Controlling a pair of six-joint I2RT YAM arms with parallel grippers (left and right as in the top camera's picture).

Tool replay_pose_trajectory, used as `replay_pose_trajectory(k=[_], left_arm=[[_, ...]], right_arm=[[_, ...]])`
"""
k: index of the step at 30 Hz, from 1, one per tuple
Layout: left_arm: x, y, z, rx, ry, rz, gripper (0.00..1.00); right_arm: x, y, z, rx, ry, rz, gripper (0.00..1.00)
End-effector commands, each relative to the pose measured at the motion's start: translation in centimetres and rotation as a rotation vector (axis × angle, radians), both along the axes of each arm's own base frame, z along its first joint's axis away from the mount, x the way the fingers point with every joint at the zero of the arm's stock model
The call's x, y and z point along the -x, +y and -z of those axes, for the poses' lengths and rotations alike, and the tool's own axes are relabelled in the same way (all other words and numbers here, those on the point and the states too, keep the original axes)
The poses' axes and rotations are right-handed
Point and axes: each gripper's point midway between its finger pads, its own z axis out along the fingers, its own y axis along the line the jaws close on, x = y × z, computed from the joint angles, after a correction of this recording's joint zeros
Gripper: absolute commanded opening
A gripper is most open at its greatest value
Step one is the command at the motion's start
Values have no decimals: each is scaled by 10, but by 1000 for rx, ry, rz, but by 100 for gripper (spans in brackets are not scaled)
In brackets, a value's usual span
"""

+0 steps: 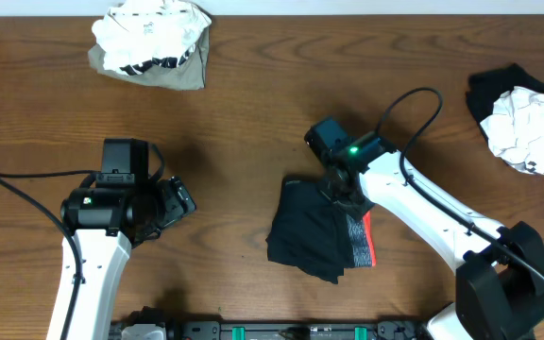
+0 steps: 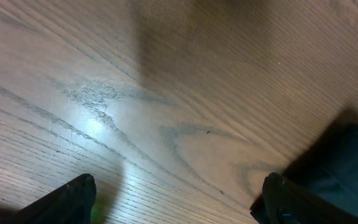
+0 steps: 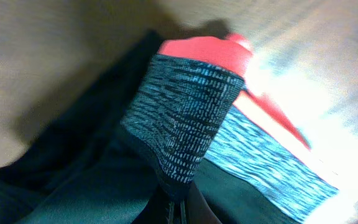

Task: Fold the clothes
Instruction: 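Adjust the folded pants edge with the right gripper, pushing down-right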

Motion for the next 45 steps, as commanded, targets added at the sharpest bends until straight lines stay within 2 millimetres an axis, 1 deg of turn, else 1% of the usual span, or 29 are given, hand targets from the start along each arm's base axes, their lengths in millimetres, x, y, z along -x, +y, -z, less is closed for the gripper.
replay_pose_trajectory(k=[1, 6, 7, 8, 9, 11, 13, 17, 19, 21, 23, 25, 28, 30, 33, 35, 36, 37, 38, 39, 40, 41, 43, 45], left_arm=[[2, 2, 2, -13, 8, 22, 88], [1, 2, 2, -13, 6, 22, 88], [1, 2, 2, -13, 5, 22, 88], [1, 2, 2, -13, 4, 22, 88], [1, 2, 2, -13, 3, 21, 88], [1, 2, 2, -12, 3, 21, 88], [1, 2, 2, -12, 4, 21, 88], [1, 2, 2, -13, 5, 22, 88], [1, 2, 2, -13, 5, 22, 88], [1, 2, 2, -13, 5, 22, 88], [1, 2, 2, -13, 4, 22, 88], [1, 2, 2, -13, 4, 22, 88], [1, 2, 2, -13, 4, 22, 88], [1, 2, 2, -13, 4, 22, 88], [1, 2, 2, -13, 3, 22, 88], [1, 2, 2, -13, 4, 22, 88], [1, 2, 2, -13, 4, 22, 88], [1, 2, 2, -13, 4, 22, 88], [1, 2, 2, -13, 4, 22, 88], [1, 2, 2, -13, 4, 22, 88], [1, 2, 2, -13, 5, 22, 88], [1, 2, 2, -13, 5, 22, 88], [1, 2, 2, -13, 7, 22, 88], [2, 2, 2, -13, 8, 22, 88]], right_arm=[[9, -11, -7, 27, 19, 10, 1], [39, -23, -22, 43, 109, 7, 1], [47, -25, -23, 50, 138, 5, 3], [51, -27, -24, 60, 154, 2, 8], [56, -30, -23, 73, 172, -1, 16], [65, -31, -20, 83, 203, -10, 20], [74, -26, -14, 65, 232, -20, 19], [94, -14, 9, 0, 287, -22, 8], [106, -12, 22, -11, 313, -7, 3], [113, -14, 33, -14, 325, -10, 2], [117, -18, 36, -2, 336, -11, 1], [118, -24, 32, 25, 338, -12, 2], [114, -34, 20, 86, 307, -26, 1], [110, -40, 2, 130, 266, -47, 2], [99, -42, -23, 141, 188, -76, 2], [86, -39, -41, 120, 108, -126, 2], [75, -38, -52, 109, 42, -159, 5], [70, -38, -56, 105, 17, -164, 7], [61, -39, -63, 98, -30, -168, 10], [53, -39, -68, 94, -71, -183, 15], [42, -40, -72, 93, -118, -208, 23], [30, -43, -76, 101, -165, -219, 27], [13, -50, -79, 116, -220, -205, 29], [-2, -54, -77, 110, -252, -209, 24]])
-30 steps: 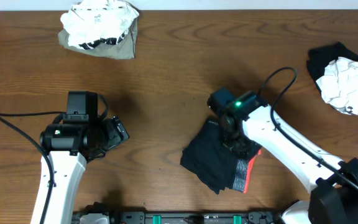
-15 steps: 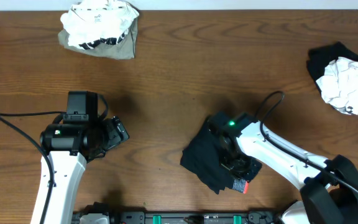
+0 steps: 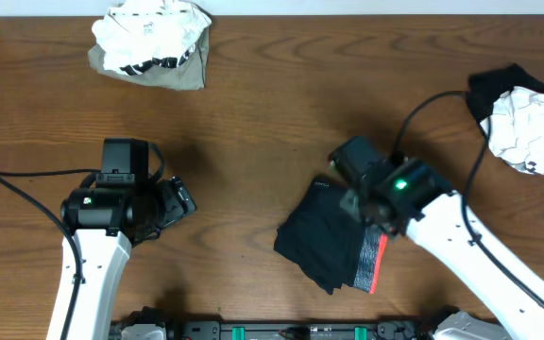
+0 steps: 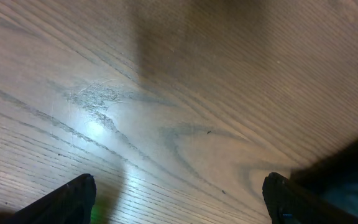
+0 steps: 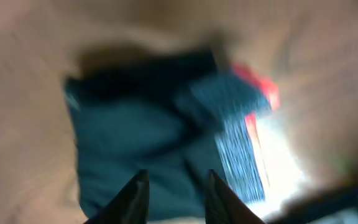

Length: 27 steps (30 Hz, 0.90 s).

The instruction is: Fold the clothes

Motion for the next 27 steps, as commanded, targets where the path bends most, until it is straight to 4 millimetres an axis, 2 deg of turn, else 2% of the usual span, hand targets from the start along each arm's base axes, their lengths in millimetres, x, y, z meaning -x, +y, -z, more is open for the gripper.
replay_pose_trajectory(k=[1, 5, 12, 18, 24, 27], left_arm=[[2, 2, 2, -8, 11, 3, 88], [2, 2, 2, -8, 11, 3, 88], [2, 2, 2, -8, 11, 3, 88], [2, 2, 2, -8, 12, 4, 88], [2, 2, 2, -8, 11, 3, 88], [2, 2, 2, -8, 12, 3, 88]], right_arm=[[-27, -21, -2, 83, -70, -46, 19], [-41, -20, 16, 78, -55, -77, 1], [-23, 5, 53, 14, 122, -143, 1], [-6, 18, 81, 24, 233, -188, 1], [20, 41, 90, -43, 327, -249, 1], [29, 46, 93, -35, 336, -278, 7]])
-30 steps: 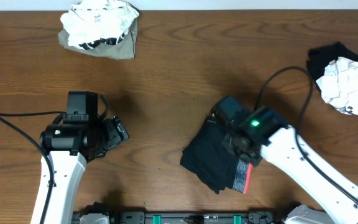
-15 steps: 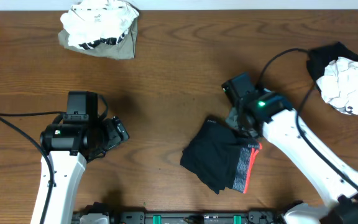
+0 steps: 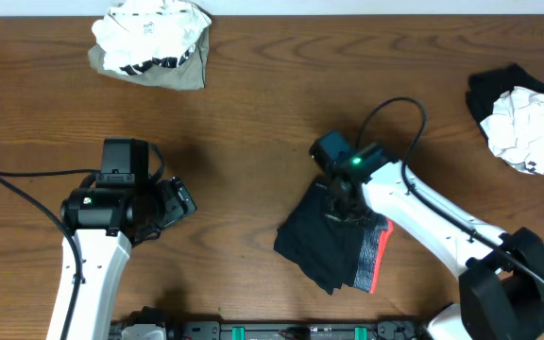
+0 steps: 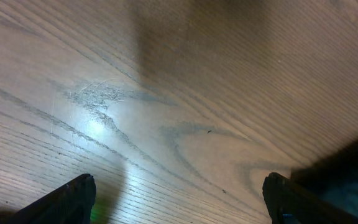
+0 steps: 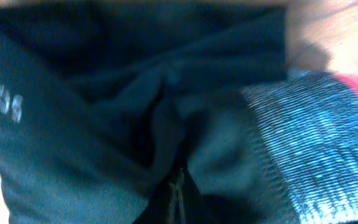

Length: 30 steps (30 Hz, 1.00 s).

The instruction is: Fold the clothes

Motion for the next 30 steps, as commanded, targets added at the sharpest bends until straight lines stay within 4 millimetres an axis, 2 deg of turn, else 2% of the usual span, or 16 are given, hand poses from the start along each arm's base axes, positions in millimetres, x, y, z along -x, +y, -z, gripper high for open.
replay_pose_trajectory(k=[1, 10, 11, 13, 17, 20, 24, 27, 30], left_arm=[[2, 2, 2, -8, 9, 3, 88], [4, 2, 3, -8, 17, 3, 88], [4, 2, 3, -8, 17, 3, 88], [4, 2, 3, -8, 17, 3, 88], [3, 2, 3, -8, 16, 3, 88], [3, 2, 3, -8, 16, 3, 88], [3, 2, 3, -8, 16, 3, 88], [3, 2, 3, -8, 16, 3, 88], [3, 2, 3, -8, 16, 3, 88]], right_arm=[[16, 9, 8, -16, 42, -47, 8], [44, -2, 39, -7, 111, -17, 12], [47, -4, 42, -3, 116, -11, 11], [53, -9, 46, 5, 138, 1, 1], [55, -14, 41, 30, 142, -2, 1], [47, -22, 24, 76, 93, -8, 1], [30, -29, -23, 108, -19, -19, 1], [20, -25, -55, 61, -103, -39, 2], [16, -26, -75, 13, -167, -28, 11]])
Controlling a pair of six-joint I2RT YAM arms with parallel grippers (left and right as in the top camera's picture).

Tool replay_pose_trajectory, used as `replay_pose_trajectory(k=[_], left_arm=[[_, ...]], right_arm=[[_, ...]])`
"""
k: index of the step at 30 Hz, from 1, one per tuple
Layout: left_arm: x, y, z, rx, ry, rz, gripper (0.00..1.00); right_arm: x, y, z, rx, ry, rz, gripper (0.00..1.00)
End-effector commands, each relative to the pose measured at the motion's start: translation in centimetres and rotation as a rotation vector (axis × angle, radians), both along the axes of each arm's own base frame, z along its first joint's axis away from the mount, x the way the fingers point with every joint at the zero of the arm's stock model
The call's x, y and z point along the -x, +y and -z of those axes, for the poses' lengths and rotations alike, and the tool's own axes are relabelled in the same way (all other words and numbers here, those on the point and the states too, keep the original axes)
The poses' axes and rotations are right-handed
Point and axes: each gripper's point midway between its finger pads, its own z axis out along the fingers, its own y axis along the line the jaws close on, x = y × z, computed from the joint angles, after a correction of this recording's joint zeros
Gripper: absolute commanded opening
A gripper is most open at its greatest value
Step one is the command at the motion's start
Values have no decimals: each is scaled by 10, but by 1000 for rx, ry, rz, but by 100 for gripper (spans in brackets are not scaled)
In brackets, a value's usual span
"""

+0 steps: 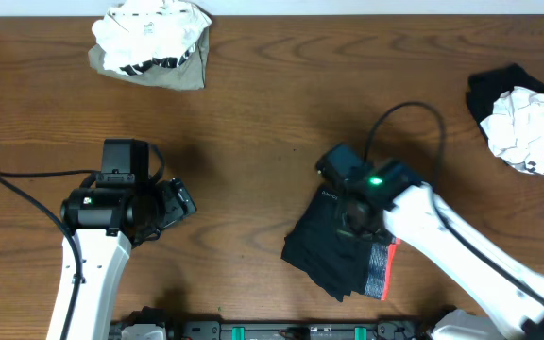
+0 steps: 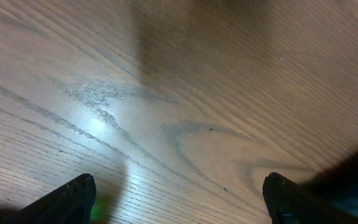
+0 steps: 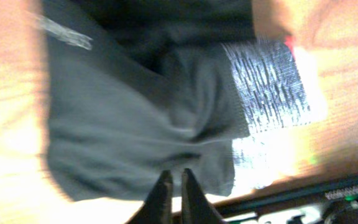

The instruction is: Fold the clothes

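Black shorts (image 1: 324, 247) with a grey and red waistband (image 1: 378, 269) lie bunched on the wooden table, right of centre near the front edge. My right gripper (image 1: 355, 219) hovers over their upper part. In the right wrist view its tips (image 3: 174, 180) stand almost together above the dark cloth (image 3: 135, 124), with nothing visibly pinched; the picture is blurred. My left gripper (image 1: 179, 200) rests well to the left, open over bare wood (image 2: 178, 194), with a dark edge of cloth at the far right.
A crumpled white and khaki pile (image 1: 149, 42) sits at the back left. A white garment on a black one (image 1: 527, 118) lies at the far right. A black rail (image 1: 281, 331) runs along the table's front edge.
My right gripper was shut down in a fold of the shorts; now it stands higher above them, tips together. The shorts have shifted slightly right and forward. The left arm has not moved.
First my right gripper was low on the shorts at the waistband. Then it hung open above them, the shorts lying a little further right. Then it was shut in a fold of the cloth, and now it is raised again. The left gripper stayed open throughout.
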Motion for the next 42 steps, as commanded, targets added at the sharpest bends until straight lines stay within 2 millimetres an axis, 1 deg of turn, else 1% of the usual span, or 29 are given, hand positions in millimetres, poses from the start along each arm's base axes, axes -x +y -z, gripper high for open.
replay_pose_trajectory(k=[1, 3, 6, 9, 10, 11, 13, 16, 23, 26, 31, 33, 35, 37, 39, 42], left_arm=[[2, 2, 2, -8, 8, 3, 88], [2, 2, 2, -8, 9, 3, 88], [2, 2, 2, -8, 8, 3, 88], [1, 2, 2, -8, 8, 3, 88], [2, 2, 2, -8, 8, 3, 88], [2, 2, 2, -8, 8, 3, 88], [2, 2, 2, -8, 8, 3, 88], [2, 2, 2, -8, 8, 3, 88], [1, 2, 2, -8, 8, 3, 88], [1, 2, 2, -8, 8, 3, 88], [2, 2, 2, -8, 8, 3, 88], [2, 2, 2, -8, 9, 3, 88], [2, 2, 2, -8, 11, 3, 88], [2, 2, 2, -8, 12, 4, 88], [2, 2, 2, -8, 12, 3, 88], [2, 2, 2, -8, 12, 3, 88]], right_arm=[[-8, -11, -20, -3, -88, 9, 13], [-8, -18, -21, 1, -95, 30, 15], [-6, -26, -11, 21, -69, 52, 15], [1, -33, 11, 40, -28, 66, 16], [3, -34, 18, 40, -13, 78, 15], [7, -36, 31, 39, 13, 97, 14], [13, -39, 45, 39, 39, 116, 13], [20, -42, 60, 24, 68, 134, 15], [36, -40, 90, -40, 113, 153, 20], [41, -39, 98, -55, 126, 161, 18], [40, -39, 98, -56, 121, 181, 13], [38, -39, 98, -59, 115, 181, 3], [36, -40, 94, -50, 112, 185, 1], [32, -42, 86, -31, 103, 185, 1], [27, -47, 72, 4, 85, 185, 1], [15, -53, 42, 46, 34, 185, 1]])
